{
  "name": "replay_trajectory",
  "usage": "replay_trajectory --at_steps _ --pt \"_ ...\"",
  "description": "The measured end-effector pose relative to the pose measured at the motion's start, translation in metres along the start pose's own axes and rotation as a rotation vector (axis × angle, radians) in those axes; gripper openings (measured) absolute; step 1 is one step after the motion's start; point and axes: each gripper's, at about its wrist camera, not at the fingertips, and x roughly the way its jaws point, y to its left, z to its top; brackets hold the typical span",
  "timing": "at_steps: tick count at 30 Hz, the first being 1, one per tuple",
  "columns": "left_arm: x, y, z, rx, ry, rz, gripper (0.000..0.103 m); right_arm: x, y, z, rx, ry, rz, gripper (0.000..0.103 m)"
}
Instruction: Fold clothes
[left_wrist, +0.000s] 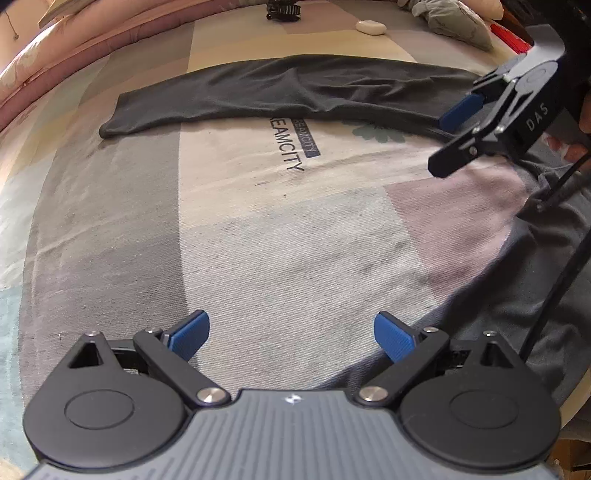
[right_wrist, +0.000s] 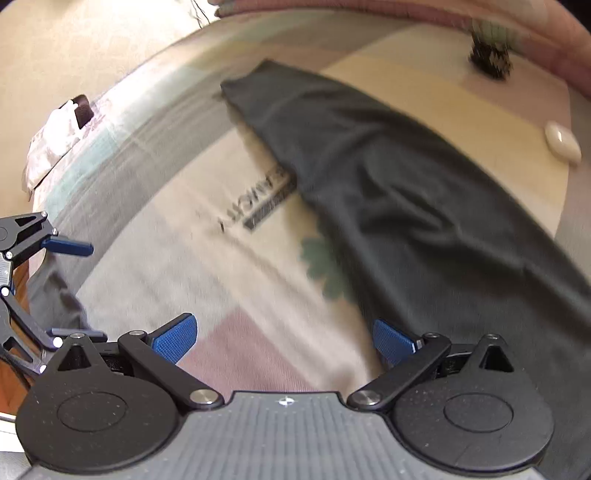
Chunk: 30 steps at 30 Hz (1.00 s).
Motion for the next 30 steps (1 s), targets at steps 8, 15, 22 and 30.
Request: replay_trajectory --at_steps 8,15,22,30 --pt "0.002 0.029 -0.004 -0.034 0.002 0.015 0.095 0.043 0.007 0.028 0.016 0.047 0.018 0.103" --pt "0.001 0.051 -0.007 -0.068 0.014 0.049 0.095 0.036 0.007 0.045 -0.021 -0.005 0.007 0.103" --pt "0.003 0.056 -0.006 -0.087 0.021 0.053 0.096 0.049 0.007 0.063 -0.008 -0.028 0.077 0.103" --pt "0.007 0.07 0.005 -0.086 0.019 0.084 0.096 0.015 -0.029 0.039 0.034 -0.054 -0.175 0.103"
